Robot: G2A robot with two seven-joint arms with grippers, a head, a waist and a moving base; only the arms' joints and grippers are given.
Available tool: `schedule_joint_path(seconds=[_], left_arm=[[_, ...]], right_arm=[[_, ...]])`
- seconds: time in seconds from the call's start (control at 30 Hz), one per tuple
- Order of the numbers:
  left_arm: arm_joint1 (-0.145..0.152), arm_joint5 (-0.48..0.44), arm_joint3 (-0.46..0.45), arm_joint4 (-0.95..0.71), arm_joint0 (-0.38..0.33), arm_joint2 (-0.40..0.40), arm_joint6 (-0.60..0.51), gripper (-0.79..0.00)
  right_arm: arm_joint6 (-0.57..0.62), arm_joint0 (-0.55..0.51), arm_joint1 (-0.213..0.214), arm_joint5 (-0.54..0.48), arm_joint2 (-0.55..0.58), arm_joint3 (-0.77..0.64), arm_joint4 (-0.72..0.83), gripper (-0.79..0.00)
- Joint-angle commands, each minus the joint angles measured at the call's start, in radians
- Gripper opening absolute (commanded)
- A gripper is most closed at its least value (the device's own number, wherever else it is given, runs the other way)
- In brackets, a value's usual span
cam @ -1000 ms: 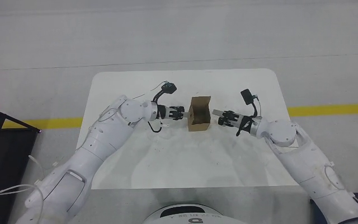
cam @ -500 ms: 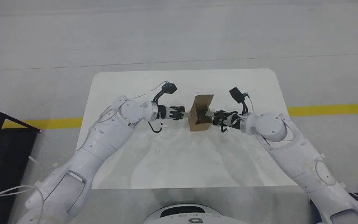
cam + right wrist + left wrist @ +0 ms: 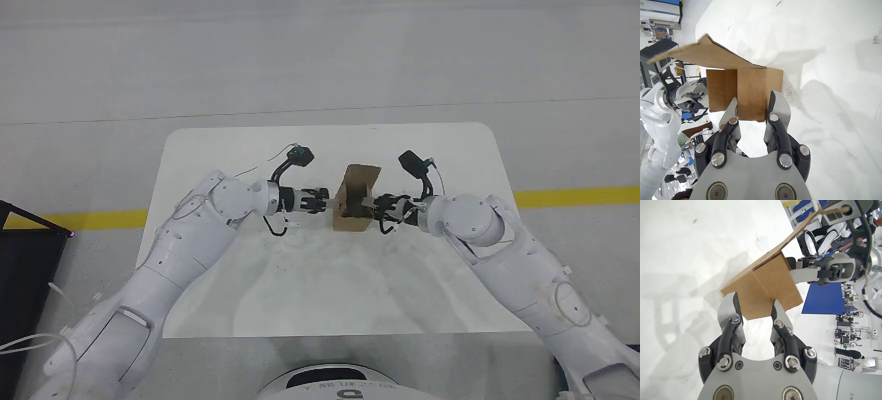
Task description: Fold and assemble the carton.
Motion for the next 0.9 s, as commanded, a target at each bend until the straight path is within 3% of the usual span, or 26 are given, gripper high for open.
schedule_joint_path(seconds=[0.0,0.03,0.13,0.23,0.27,0.33,0.57,0.7,0.87], left_arm=[[0.002,-0.002,-0.002,0.001,0.002,-0.006,-0.002,-0.397],[0.003,-0.004,-0.003,0.001,0.003,-0.008,-0.002,-0.397],[0.006,-0.008,-0.003,0.001,0.008,-0.016,-0.004,-0.397],[0.008,-0.012,-0.005,0.006,0.014,-0.023,-0.005,-0.397],[0.009,-0.012,-0.006,0.005,0.016,-0.026,-0.004,-0.397],[0.011,-0.012,-0.008,0.006,0.018,-0.031,-0.006,-0.394],[0.013,-0.016,-0.016,0.011,0.029,-0.036,-0.004,-0.382],[0.014,-0.014,-0.016,0.017,0.029,-0.038,-0.011,-0.317],[0.016,-0.019,-0.013,0.016,0.030,-0.045,-0.014,-0.305]], right_arm=[[0.007,-0.013,0.002,-0.017,0.014,-0.013,0.013,-0.237],[0.007,-0.020,0.003,-0.028,0.023,-0.016,0.024,-0.185],[-0.002,-0.055,0.009,-0.055,0.072,-0.013,0.068,-0.200],[-0.034,-0.078,0.012,0.014,0.109,-0.010,0.080,-0.314],[-0.045,-0.081,0.013,0.051,0.114,-0.014,0.069,-0.388],[-0.041,-0.076,0.013,0.104,0.108,-0.030,0.047,-0.413],[0.027,0.019,-0.005,0.159,0.015,-0.033,-0.027,-0.440],[0.046,0.074,-0.022,0.201,-0.056,-0.014,-0.067,-0.471],[0.071,0.152,-0.050,0.247,-0.144,0.031,-0.099,-0.502]])
